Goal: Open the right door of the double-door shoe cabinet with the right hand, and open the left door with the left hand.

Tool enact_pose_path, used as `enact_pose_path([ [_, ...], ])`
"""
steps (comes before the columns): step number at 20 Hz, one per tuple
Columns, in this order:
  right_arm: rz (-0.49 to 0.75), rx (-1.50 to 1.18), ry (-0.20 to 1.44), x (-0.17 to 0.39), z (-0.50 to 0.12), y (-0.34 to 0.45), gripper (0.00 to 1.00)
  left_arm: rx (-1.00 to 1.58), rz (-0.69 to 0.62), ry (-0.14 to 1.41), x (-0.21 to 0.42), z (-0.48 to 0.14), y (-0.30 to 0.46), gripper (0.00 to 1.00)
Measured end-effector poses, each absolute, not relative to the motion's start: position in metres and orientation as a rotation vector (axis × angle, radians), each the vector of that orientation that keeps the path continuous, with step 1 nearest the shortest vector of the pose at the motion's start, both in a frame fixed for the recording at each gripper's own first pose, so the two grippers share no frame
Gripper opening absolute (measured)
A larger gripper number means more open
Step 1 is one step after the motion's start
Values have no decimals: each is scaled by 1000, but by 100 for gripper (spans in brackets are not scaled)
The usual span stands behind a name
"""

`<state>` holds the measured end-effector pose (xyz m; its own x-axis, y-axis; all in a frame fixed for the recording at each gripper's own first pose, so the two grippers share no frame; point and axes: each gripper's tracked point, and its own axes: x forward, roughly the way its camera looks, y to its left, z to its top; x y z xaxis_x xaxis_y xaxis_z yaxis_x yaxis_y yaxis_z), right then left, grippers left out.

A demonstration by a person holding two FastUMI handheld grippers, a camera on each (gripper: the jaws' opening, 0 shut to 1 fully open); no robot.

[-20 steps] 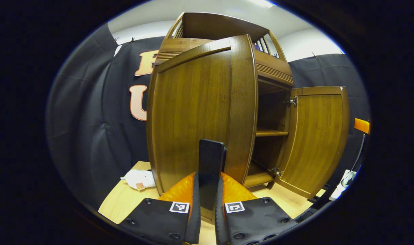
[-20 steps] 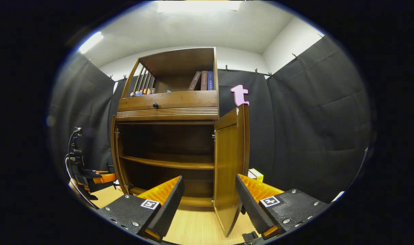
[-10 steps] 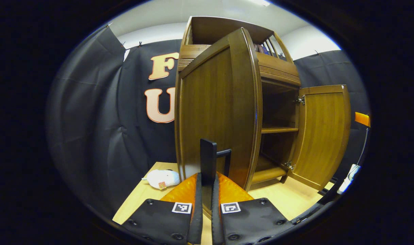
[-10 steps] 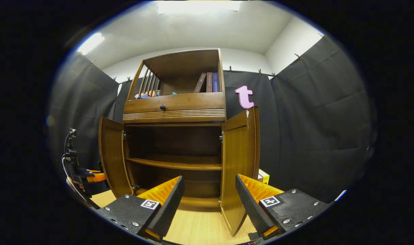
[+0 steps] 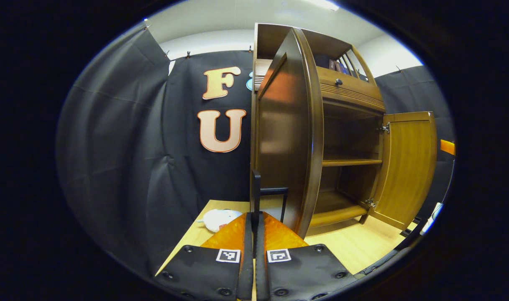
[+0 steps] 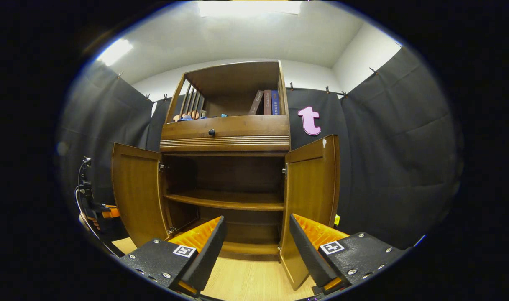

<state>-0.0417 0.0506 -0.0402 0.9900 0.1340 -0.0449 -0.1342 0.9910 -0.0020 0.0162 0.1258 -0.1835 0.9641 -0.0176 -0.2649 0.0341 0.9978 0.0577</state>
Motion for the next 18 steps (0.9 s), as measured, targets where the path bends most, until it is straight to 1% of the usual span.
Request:
enact_pose_path([
  [1, 139, -2, 43, -42, -40, 54, 98, 63, -25, 265, 18, -184, 133, 10],
  [4, 132, 2, 49, -37, -43, 62, 98, 53, -55, 263, 20, -184, 147, 7],
  [5, 130, 2, 52, -35, -45, 65, 92, 47, -69, 259, 21, -184, 151, 7],
  [6, 125, -2, 54, -34, -47, 68, 99, 41, -78, 250, 22, -182, 156, 4],
  [7, 127, -9, 59, -32, -50, 70, 99, 31, -87, 244, 21, -183, 159, 7],
  [8, 128, -15, 68, -30, -55, 73, 99, 19, -93, 243, 22, -183, 162, 7],
  [9, 130, -16, 75, -29, -57, 75, 99, 15, -99, 242, 22, -183, 163, 11],
  [10, 131, -15, 81, -28, -59, 77, 92, 18, -104, 244, 24, -182, 166, 11],
  [11, 132, -13, 83, -27, -58, 78, 92, 20, -109, 244, 24, -183, 164, 7],
  [12, 133, -12, 82, -26, -57, 80, 92, 21, -114, 246, 23, -183, 164, 11],
  [13, 132, -13, 80, -26, -57, 79, 92, 23, -117, 248, 23, -183, 165, 7],
  [14, 132, -14, 79, -27, -57, 80, 99, 28, -119, 249, 23, -183, 165, 7],
  [15, 133, -14, 79, -27, -56, 81, 92, 39, -119, 249, 23, -184, 167, 7],
  [16, 135, -14, 79, -27, -55, 81, 92, 53, -117, 248, 21, -183, 171, 11],
  [18, 138, -14, 79, -27, -56, 81, 92, 70, -109, 246, 17, -183, 177, 10],
])
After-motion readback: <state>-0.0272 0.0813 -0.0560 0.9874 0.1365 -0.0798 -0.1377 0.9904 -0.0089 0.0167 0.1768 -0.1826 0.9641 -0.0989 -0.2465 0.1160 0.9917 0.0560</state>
